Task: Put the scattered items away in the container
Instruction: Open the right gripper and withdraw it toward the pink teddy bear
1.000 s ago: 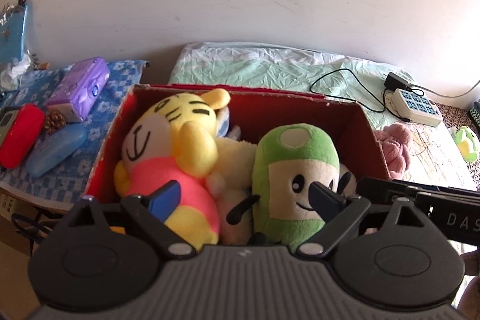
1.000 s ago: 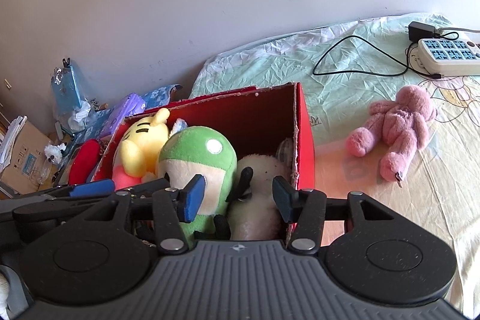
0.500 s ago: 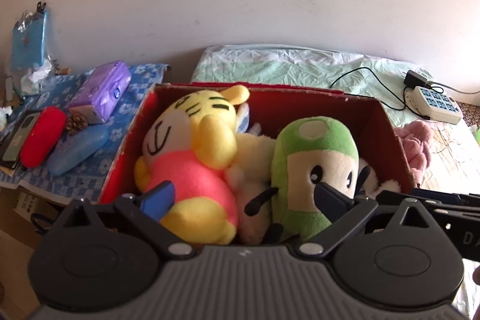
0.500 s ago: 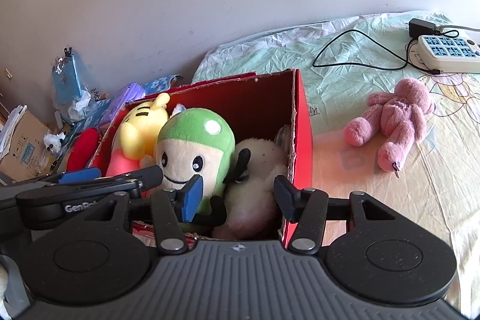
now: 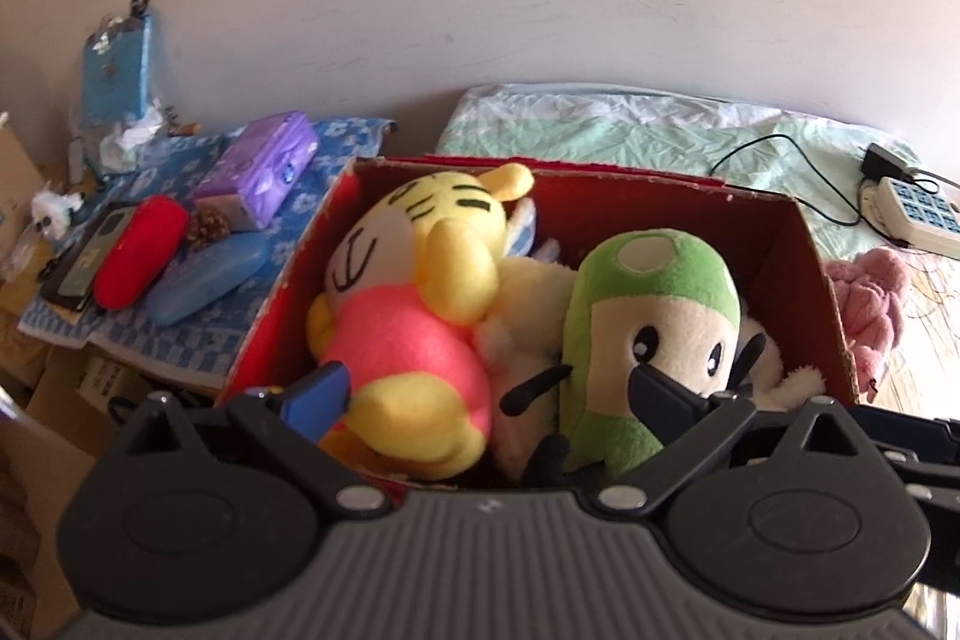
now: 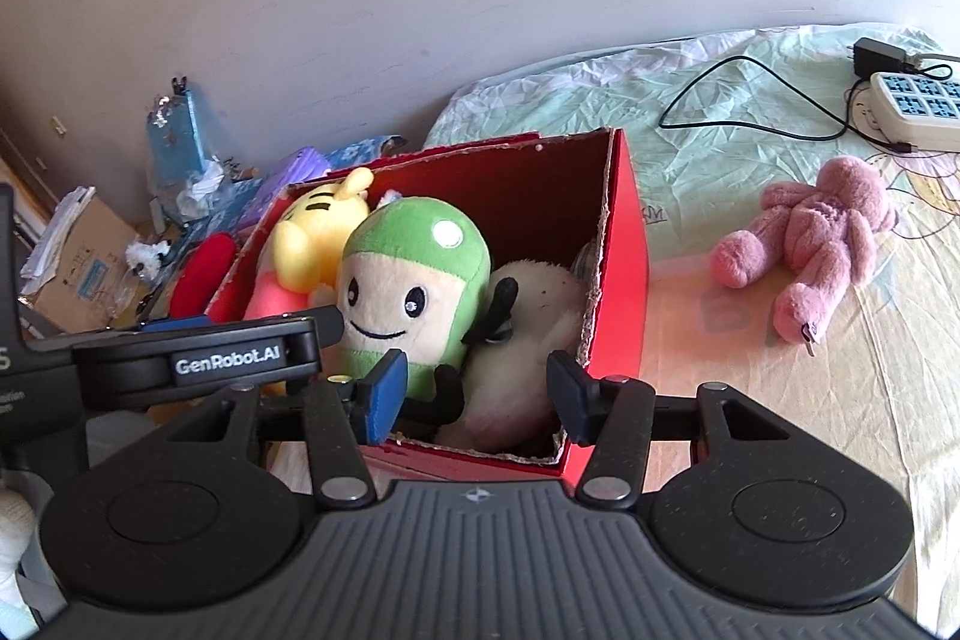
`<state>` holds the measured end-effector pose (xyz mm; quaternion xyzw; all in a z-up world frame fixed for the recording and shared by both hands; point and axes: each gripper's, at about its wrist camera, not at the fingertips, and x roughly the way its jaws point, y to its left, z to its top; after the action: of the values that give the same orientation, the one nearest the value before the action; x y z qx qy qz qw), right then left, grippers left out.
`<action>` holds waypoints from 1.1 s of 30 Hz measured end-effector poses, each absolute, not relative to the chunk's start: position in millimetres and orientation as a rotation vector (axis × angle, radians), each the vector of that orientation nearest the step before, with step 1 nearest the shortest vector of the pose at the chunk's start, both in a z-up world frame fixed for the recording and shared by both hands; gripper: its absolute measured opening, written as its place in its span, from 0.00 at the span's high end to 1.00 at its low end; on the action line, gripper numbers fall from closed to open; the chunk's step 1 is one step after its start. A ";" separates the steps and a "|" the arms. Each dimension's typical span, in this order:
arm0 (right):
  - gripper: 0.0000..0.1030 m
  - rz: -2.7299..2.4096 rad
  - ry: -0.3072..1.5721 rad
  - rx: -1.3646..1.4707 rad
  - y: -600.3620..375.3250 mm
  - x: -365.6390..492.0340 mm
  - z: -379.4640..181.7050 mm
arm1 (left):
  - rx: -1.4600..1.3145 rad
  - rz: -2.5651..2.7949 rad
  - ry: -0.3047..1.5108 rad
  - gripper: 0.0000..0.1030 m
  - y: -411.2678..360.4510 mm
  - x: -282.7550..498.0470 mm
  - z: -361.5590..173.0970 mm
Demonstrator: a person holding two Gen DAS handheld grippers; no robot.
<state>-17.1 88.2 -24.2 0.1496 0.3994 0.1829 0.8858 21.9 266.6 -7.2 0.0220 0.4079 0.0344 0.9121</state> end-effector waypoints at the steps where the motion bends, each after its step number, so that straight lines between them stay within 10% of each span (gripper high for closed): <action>1: 0.47 0.392 0.829 0.315 85.6 -17.7 -23.2 | 0.039 0.076 0.839 0.04 265.1 20.9 -5.9; 33: 0.45 0.187 0.888 0.489 -115.7 7.3 -69.4 | 0.031 -0.239 0.770 0.04 66.4 22.7 3.8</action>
<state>7.3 -115.7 -69.4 0.2336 0.4245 0.0893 0.8702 22.7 66.4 3.8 0.0149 0.3747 -0.1161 0.9197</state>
